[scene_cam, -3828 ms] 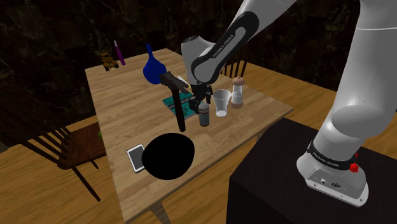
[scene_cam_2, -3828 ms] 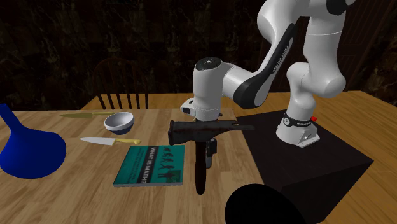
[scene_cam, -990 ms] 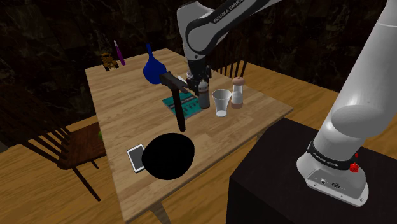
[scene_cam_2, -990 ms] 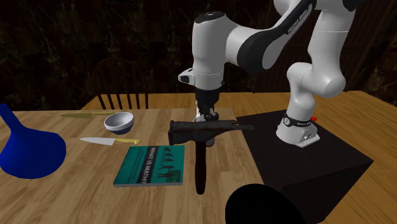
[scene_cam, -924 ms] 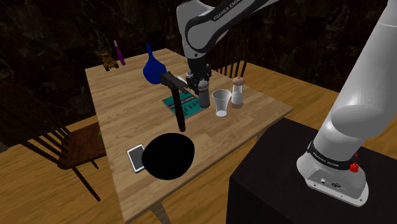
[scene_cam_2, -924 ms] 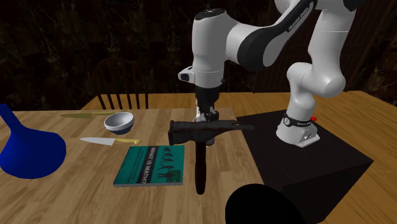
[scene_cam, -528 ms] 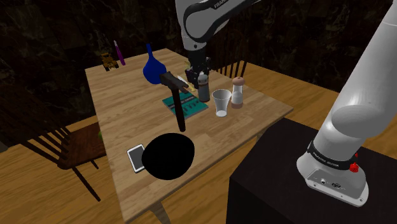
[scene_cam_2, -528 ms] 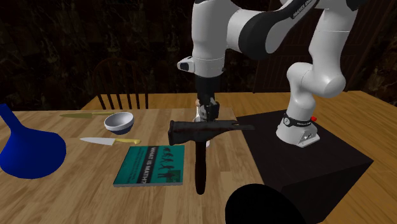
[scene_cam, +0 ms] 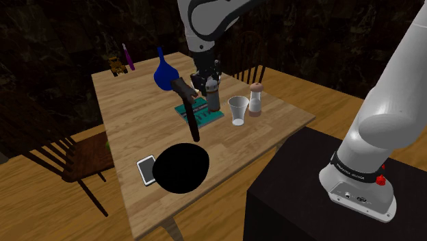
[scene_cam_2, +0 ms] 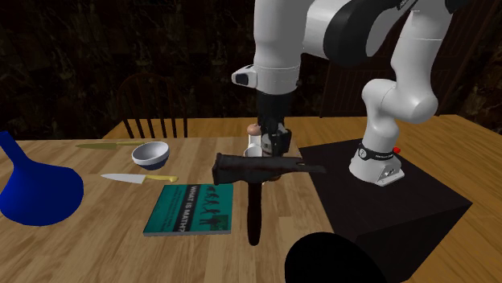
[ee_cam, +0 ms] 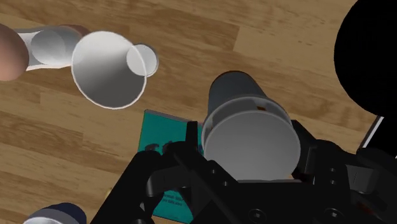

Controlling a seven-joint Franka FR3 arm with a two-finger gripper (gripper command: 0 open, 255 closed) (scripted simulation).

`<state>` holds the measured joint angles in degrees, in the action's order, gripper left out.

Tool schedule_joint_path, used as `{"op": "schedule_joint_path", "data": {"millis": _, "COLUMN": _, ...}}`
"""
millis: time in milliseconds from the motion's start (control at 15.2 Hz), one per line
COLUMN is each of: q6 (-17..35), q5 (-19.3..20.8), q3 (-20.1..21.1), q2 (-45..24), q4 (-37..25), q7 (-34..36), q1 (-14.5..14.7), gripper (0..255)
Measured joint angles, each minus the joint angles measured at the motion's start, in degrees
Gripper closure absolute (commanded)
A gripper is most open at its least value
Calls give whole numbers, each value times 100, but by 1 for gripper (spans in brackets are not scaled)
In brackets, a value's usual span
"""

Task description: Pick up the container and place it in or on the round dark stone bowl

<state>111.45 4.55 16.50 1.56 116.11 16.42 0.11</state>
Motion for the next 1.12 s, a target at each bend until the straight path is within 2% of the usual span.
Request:
{"op": "schedule_joint_path", "data": {"millis": 792, "q6": -487, "q5": 65, "q3": 847, "q2": -487, "q4": -808, "q7": 1696, "q1": 856, "gripper": 255}}
{"op": "schedule_joint_path", "data": {"millis": 1122, "q6": -839, "q5": 338, "q3": 1161, "q2": -1169, "q4": -1709, "q7": 2510, "q1": 1336, "gripper": 255}}
